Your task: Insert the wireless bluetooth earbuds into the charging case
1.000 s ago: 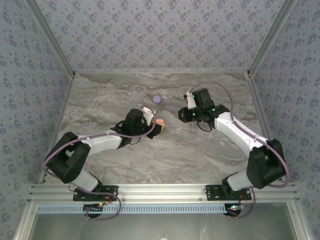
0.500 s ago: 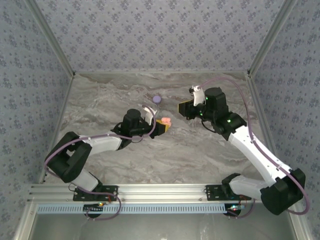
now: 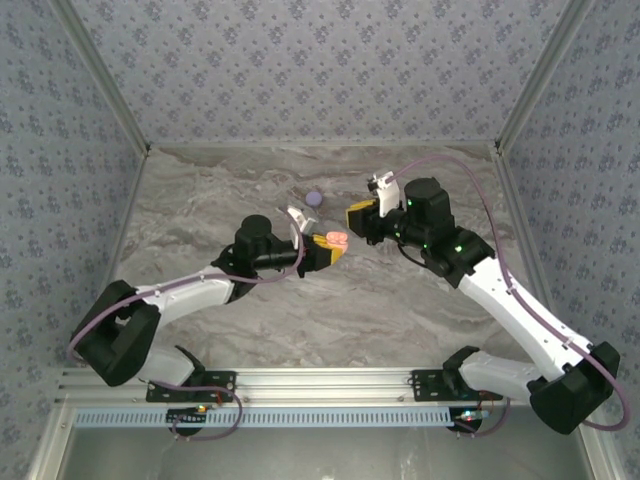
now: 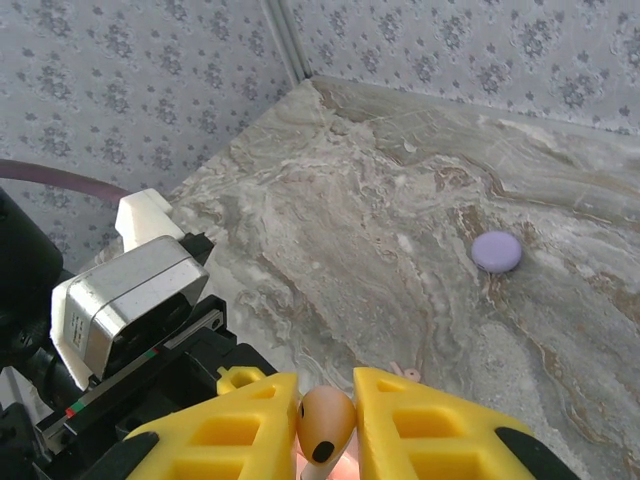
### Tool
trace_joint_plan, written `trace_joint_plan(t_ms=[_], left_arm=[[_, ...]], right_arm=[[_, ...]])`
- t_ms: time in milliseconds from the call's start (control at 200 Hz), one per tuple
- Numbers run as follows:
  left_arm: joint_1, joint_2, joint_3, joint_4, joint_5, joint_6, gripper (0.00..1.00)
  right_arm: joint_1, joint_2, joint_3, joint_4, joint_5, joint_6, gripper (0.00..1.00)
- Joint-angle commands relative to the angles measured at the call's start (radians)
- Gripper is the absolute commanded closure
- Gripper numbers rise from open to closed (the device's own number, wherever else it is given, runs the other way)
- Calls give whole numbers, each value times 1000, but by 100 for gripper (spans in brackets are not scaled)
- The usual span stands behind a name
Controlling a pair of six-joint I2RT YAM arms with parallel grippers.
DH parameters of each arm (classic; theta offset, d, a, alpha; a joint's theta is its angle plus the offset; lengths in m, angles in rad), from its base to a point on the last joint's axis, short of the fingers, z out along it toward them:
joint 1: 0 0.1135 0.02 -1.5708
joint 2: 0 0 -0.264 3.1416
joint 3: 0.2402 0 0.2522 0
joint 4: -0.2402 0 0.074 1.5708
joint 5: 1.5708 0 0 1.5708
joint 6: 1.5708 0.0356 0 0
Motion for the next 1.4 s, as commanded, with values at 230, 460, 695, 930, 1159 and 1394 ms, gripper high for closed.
trace_joint_plan(t_ms=[230, 460, 695, 930, 1159, 1394], left_arm=[[-8, -63, 54, 61, 49, -34, 100], [-11, -63, 75, 103, 52, -78, 100], [-18, -63, 88, 120, 51, -92, 100], [-23, -61, 98, 117, 49, -97, 100], [-23, -65, 105, 103, 41, -105, 100], [-23, -71, 116, 79, 41, -110, 100]], right_arm=[[56, -27, 58, -8, 5, -53, 77], [76, -22, 59, -3, 6, -60, 77], [83, -16, 59, 4, -4, -61, 77], [87, -12, 62, 3, -6, -65, 77], [89, -12, 62, -3, -5, -71, 77], [90, -10, 56, -5, 4, -73, 77]])
